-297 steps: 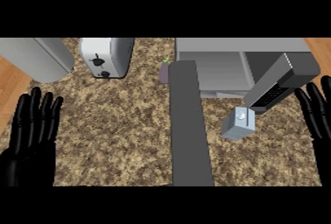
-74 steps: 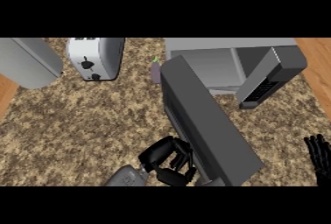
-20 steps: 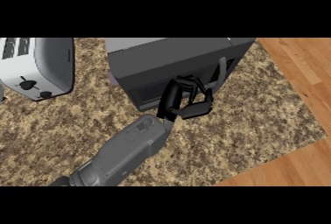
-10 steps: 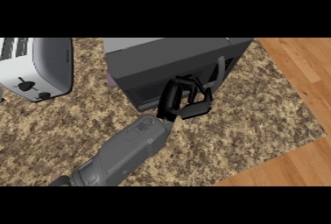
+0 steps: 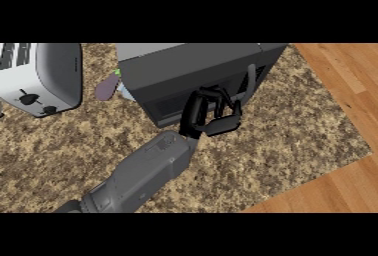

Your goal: Pick up the milk, place it into the microwave and close the microwave

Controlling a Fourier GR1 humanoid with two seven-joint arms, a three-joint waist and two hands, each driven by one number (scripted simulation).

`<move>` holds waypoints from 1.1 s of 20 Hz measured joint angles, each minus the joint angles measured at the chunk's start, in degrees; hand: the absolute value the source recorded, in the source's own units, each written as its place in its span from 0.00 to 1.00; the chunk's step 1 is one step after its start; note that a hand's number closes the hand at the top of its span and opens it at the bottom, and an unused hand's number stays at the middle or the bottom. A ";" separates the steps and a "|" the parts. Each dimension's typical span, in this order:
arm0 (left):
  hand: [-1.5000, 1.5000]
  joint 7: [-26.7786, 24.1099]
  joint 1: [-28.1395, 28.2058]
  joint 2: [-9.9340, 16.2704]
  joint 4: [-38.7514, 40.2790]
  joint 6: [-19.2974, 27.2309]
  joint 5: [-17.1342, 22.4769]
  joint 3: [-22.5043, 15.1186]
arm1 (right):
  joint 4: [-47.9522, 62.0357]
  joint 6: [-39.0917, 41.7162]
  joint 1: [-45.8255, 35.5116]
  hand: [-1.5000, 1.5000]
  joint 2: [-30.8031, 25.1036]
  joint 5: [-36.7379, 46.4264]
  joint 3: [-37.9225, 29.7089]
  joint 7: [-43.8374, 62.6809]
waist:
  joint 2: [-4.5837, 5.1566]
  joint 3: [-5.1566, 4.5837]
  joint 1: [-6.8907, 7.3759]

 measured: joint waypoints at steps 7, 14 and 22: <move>1.00 -2.22 -0.36 0.00 0.56 -0.06 1.56 -0.69 | 1.34 0.30 -1.95 0.00 -3.32 0.88 -1.83 0.27 | 0.18 0.03 -0.15; 1.00 -3.85 -0.88 0.00 1.05 -0.35 3.04 -1.55 | 3.77 1.12 -3.46 0.00 -5.38 0.62 -3.10 0.11 | 0.38 0.18 -0.04; 1.00 -5.17 -1.58 0.00 1.51 -0.65 4.65 -2.72 | 8.00 3.19 -4.96 0.00 -5.91 -2.32 -3.59 -0.08 | 0.60 0.34 0.25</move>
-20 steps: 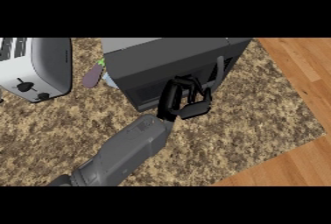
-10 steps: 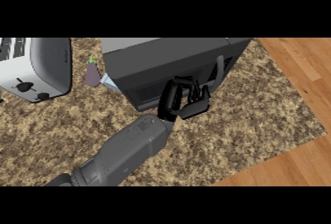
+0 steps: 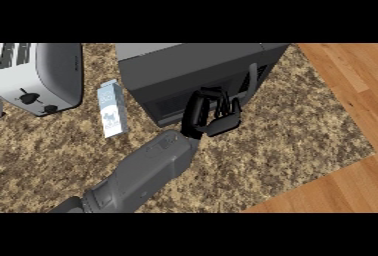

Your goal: Pick up the milk, place it into the microwave and close the microwave

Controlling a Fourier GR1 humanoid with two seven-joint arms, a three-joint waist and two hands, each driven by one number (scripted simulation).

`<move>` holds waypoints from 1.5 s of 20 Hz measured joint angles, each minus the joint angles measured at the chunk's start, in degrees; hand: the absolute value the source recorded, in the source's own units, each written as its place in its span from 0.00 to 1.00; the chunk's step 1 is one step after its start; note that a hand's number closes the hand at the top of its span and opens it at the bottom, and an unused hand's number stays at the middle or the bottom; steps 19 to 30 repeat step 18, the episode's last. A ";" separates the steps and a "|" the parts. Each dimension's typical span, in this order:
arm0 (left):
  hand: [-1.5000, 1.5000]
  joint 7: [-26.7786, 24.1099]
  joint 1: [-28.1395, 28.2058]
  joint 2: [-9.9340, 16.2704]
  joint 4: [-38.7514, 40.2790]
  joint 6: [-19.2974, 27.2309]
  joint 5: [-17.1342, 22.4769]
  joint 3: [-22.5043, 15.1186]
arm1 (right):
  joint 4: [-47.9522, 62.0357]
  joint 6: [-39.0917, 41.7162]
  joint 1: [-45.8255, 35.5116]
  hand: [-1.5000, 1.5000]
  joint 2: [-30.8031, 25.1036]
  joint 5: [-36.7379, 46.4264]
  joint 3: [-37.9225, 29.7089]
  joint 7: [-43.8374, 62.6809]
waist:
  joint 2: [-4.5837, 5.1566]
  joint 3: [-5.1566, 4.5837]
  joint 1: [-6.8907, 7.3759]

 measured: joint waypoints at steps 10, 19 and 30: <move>1.00 -0.79 -0.92 -0.01 0.46 -0.03 2.18 -1.44 | 5.00 2.27 -2.47 0.00 -2.00 -2.72 -0.91 0.24 | 0.16 0.04 0.36; 1.00 -1.53 -1.66 0.00 0.90 -0.37 3.74 -2.68 | 8.22 3.24 -4.60 0.00 -3.91 -4.20 -1.49 0.94 | 0.28 0.06 0.69; 1.00 -1.53 -1.66 0.00 0.90 -0.37 3.74 -2.68 | 8.22 3.24 -4.60 0.00 -3.91 -4.20 -1.49 0.94 | 0.28 0.06 0.69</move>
